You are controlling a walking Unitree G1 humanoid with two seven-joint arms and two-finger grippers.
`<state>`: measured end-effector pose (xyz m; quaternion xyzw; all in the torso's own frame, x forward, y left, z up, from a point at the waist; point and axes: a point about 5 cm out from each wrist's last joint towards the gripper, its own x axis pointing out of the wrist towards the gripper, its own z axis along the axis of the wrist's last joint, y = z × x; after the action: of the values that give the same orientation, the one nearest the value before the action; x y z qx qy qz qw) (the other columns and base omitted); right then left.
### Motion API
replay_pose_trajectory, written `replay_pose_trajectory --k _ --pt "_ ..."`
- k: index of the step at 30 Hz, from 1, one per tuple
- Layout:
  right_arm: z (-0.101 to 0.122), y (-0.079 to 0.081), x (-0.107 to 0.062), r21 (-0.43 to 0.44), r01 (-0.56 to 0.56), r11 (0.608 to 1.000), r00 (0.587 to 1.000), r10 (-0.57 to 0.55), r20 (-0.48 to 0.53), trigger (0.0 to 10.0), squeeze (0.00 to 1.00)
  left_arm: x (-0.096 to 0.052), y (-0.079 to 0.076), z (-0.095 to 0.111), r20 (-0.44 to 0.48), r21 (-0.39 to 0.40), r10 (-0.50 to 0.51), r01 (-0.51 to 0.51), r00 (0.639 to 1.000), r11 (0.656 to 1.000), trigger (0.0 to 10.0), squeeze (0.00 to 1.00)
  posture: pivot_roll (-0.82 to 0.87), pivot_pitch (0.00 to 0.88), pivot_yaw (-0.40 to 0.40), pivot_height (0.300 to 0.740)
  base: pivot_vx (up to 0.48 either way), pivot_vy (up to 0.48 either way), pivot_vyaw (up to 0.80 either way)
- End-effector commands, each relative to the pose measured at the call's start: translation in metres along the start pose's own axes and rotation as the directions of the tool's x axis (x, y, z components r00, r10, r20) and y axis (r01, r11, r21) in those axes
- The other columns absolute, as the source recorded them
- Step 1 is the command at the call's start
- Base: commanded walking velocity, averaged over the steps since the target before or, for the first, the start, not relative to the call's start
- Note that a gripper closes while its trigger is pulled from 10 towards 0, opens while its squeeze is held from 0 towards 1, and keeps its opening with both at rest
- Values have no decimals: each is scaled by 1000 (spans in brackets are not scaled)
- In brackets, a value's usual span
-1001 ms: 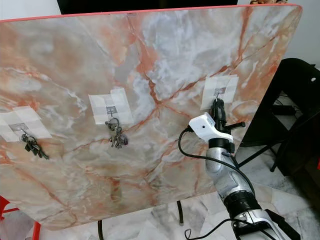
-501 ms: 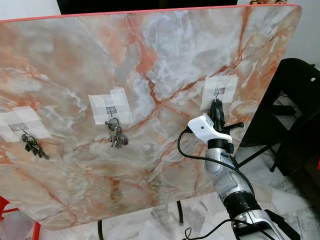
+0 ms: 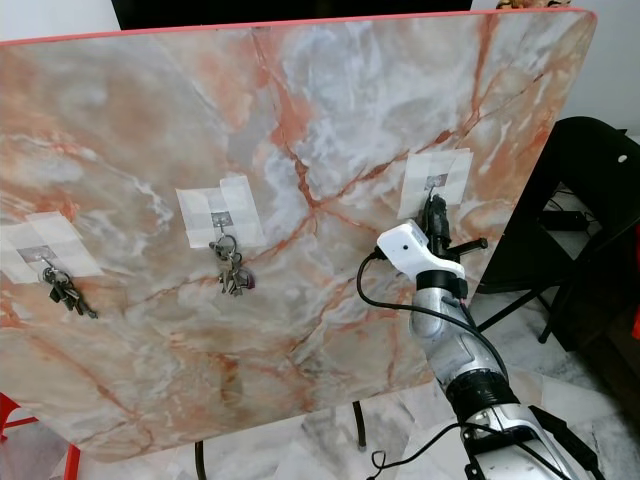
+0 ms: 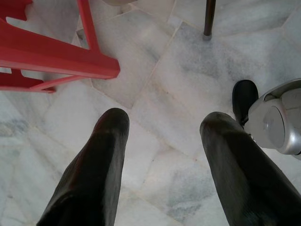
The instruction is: Hang keys on a hook
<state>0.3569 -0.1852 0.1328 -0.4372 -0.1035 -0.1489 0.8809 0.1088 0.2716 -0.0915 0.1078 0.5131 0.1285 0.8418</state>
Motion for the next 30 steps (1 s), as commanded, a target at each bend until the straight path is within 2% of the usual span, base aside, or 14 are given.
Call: replay_pose_trajectory --k 1,8,12,25,26,27,28,29,30 --pt "3 -2 6 4 -8 1000 1000 8 3 10000 0 0 2 -2 -10 5 9 -9 1000 1000 10000 0 27 0 -15 740 0 0 0" --pt "2 4 0 13 -39 999 999 39 1 10000 0 0 2 -2 -11 5 10 -10 1000 1000 10000 0 26 0 -14 740 0 0 0" --pt "3 14 -8 25 -103 994 995 102 16 10000 0 0 2 -2 -10 6 10 -10 1000 1000 10000 0 26 0 -15 740 0 0 0" --pt "3 17 -9 19 -129 991 991 129 22 10000 0 0 2 -2 -11 11 10 -10 1000 1000 10000 0 28 0 -16 740 0 0 0" --pt "3 17 -9 20 -130 991 991 130 22 10000 396 0 2 -2 -11 12 11 -11 1000 1000 10000 0 28 0 -16 740 0 0 0" --pt "3 17 -9 21 -130 991 991 130 22 10000 396 0 2 -2 -11 12 11 -11 1000 1000 10000 0 27 0 -16 740 0 0 0" --pt "3 17 -9 21 -130 991 991 129 21 10000 941 0 2 -2 -11 13 11 -11 1000 1000 10000 0 27 0 -16 740 0 0 0" --pt "3 16 -9 20 -127 992 992 127 23 10000 1000 0 2 -2 -11 13 11 -11 1000 1000 10000 0 27 0 -15 740 0 0 0" --pt "3 16 -8 19 -125 992 992 124 23 10000 1000 0 2 -2 -11 13 11 -11 1000 1000 10000 0 27 0 -15 740 0 0 0"
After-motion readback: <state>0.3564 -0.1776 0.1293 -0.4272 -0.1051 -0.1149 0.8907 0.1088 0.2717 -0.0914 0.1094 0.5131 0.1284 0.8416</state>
